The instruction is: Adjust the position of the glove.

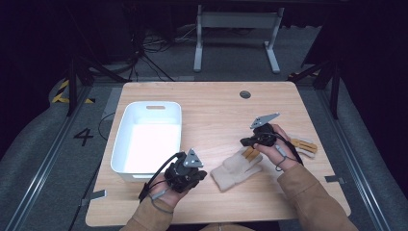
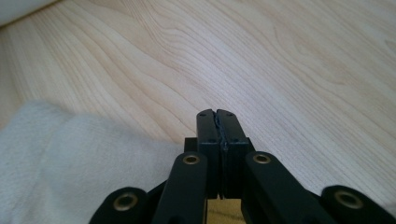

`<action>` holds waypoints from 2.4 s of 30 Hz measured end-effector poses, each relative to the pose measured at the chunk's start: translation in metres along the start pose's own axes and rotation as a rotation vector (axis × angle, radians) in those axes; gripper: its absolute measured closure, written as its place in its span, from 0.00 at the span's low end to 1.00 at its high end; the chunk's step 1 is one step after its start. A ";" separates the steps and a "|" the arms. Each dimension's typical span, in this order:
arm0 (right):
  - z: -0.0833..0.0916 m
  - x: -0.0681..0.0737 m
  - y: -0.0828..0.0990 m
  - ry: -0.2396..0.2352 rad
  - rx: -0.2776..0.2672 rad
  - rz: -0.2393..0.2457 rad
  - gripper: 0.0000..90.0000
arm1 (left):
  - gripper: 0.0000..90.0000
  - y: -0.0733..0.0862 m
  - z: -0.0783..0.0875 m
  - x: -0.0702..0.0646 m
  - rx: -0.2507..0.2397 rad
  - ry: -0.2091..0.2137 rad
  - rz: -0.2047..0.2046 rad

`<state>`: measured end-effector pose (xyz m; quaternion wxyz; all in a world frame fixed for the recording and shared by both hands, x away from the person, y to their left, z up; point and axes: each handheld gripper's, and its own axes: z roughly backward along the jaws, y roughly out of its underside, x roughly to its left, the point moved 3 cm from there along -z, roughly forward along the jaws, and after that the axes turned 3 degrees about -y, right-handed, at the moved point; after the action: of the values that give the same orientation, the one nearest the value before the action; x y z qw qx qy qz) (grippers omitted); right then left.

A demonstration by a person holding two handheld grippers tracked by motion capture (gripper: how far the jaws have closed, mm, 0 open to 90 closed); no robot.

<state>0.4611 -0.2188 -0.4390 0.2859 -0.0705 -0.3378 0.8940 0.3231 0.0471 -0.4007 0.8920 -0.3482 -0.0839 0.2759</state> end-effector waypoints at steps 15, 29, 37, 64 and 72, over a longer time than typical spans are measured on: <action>-0.021 -0.007 0.007 -0.004 0.062 0.000 1.00 | 1.00 0.002 -0.001 -0.002 0.004 0.011 -0.002; -0.017 -0.007 0.015 0.011 0.104 -0.013 0.99 | 1.00 -0.003 -0.006 -0.002 -0.002 0.027 -0.019; -0.009 -0.002 0.024 0.018 0.136 -0.024 0.99 | 1.00 -0.011 -0.011 -0.002 -0.010 0.048 -0.029; 0.024 0.012 0.051 0.030 0.111 -0.077 0.97 | 0.96 -0.039 -0.032 0.001 -0.014 0.117 -0.084; 0.050 0.010 0.049 0.065 0.010 -0.096 0.95 | 0.92 -0.045 -0.027 0.014 -0.061 0.105 -0.037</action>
<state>0.4143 -0.2705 -0.4319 0.3398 -0.0816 -0.3267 0.8781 0.3632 0.0120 -0.3915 0.8890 -0.3877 -0.0521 0.2381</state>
